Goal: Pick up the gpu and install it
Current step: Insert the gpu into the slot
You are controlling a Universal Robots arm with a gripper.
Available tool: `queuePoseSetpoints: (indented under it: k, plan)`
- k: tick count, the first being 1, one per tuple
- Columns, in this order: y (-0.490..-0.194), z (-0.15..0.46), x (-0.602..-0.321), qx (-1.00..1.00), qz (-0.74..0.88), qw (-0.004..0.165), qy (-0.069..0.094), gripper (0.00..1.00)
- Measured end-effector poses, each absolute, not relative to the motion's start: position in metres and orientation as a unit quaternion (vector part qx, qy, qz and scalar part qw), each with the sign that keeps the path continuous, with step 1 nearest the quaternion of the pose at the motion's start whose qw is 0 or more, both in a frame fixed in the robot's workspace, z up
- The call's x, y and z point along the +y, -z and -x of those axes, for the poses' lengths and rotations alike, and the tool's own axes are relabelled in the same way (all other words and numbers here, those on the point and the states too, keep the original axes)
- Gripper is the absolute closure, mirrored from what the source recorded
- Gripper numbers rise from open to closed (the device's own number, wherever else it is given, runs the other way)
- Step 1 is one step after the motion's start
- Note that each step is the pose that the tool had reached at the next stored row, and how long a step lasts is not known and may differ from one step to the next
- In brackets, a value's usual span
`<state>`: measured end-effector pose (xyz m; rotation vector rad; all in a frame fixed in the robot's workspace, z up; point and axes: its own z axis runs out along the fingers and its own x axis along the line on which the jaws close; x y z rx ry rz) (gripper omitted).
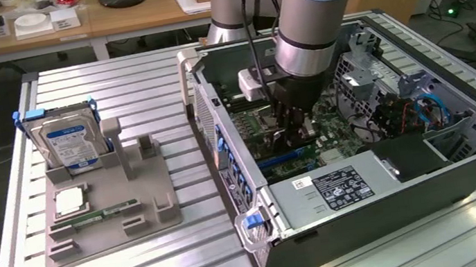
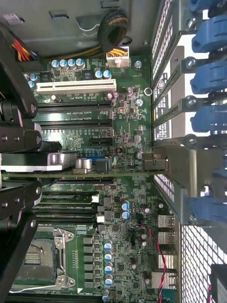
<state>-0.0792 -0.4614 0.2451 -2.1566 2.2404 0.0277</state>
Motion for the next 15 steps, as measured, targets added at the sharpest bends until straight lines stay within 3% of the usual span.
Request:
queuePoseSetpoints:
  k: [15]
  plan:
    - [-0.24, 0.0794, -0.4614, 0.72, 0.693, 0.016, -0.009, 0.72]
